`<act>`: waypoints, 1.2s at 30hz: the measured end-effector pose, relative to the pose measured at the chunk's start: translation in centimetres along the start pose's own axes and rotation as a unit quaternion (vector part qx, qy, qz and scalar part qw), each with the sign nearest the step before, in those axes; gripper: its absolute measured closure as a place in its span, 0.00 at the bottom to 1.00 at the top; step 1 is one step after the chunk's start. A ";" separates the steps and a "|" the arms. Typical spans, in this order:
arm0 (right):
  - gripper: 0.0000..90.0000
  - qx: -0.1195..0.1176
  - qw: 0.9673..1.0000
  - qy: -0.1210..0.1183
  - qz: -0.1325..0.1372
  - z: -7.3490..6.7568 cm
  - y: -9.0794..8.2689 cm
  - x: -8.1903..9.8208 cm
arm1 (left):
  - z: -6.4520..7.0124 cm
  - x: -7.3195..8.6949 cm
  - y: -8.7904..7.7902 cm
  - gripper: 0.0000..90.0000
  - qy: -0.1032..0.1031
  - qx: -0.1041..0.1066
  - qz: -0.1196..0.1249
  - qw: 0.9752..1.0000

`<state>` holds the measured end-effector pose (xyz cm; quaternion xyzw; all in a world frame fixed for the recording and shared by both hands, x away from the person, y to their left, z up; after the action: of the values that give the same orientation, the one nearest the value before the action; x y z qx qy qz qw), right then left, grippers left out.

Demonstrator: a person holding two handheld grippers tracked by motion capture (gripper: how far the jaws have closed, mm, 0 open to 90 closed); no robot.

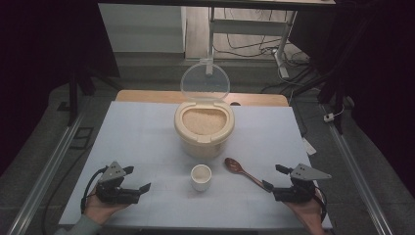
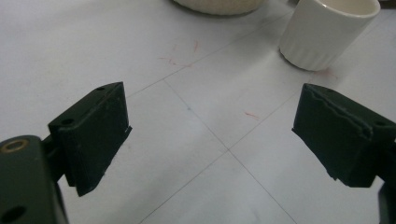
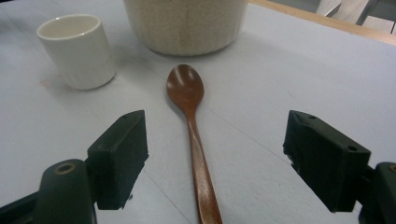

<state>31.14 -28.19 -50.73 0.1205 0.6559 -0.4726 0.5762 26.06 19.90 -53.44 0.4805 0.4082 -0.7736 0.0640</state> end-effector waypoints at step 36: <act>0.30 0.010 1.000 -0.009 -0.010 -0.4 -0.2 -0.7 | 0.0 0.0 0.3 0.12 0.000 0.000 -0.006 1.000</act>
<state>30.92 -27.75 -50.08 0.1155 0.6476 -0.4854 0.5759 26.20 19.71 -53.64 0.4781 0.4108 -0.7741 0.0595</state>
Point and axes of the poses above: each handheld gripper's, and its own axes: y roughly forward along the jaws, x roughly out of its underside, z roughly to its right, the point moved 5 cm from there along y, roughly forward along the jaws, and after that the axes turned 9 degrees about x, right-handed, at the moved point
